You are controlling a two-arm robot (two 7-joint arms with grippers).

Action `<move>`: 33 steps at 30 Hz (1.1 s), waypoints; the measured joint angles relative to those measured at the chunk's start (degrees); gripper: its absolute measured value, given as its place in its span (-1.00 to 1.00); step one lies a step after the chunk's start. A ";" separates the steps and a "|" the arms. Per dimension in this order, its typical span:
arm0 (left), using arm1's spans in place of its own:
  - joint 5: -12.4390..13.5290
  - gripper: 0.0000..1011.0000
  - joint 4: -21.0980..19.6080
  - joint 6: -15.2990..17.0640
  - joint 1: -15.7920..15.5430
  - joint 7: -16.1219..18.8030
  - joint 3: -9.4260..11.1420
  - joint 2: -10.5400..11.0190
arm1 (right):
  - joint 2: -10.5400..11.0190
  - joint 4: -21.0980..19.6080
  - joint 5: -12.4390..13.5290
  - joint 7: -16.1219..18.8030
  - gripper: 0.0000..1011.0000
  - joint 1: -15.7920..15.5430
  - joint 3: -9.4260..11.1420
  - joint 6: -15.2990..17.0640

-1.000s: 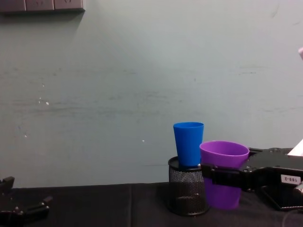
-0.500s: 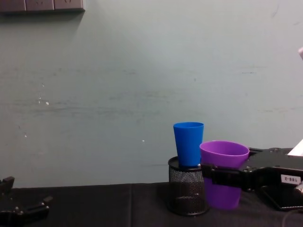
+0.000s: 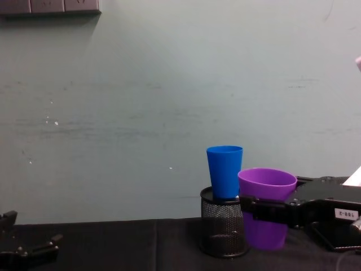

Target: Pick up one cup with a gripper and tap it against the other cup.

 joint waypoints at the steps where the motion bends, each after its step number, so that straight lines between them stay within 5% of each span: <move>1: 0.00 0.98 0.00 0.00 0.00 0.00 0.00 0.00 | 0.00 0.00 0.00 0.00 0.46 0.00 0.00 0.00; 33: 0.00 0.98 0.00 0.00 0.00 0.00 0.00 0.00 | 0.00 0.00 0.00 0.00 0.46 0.00 0.00 0.00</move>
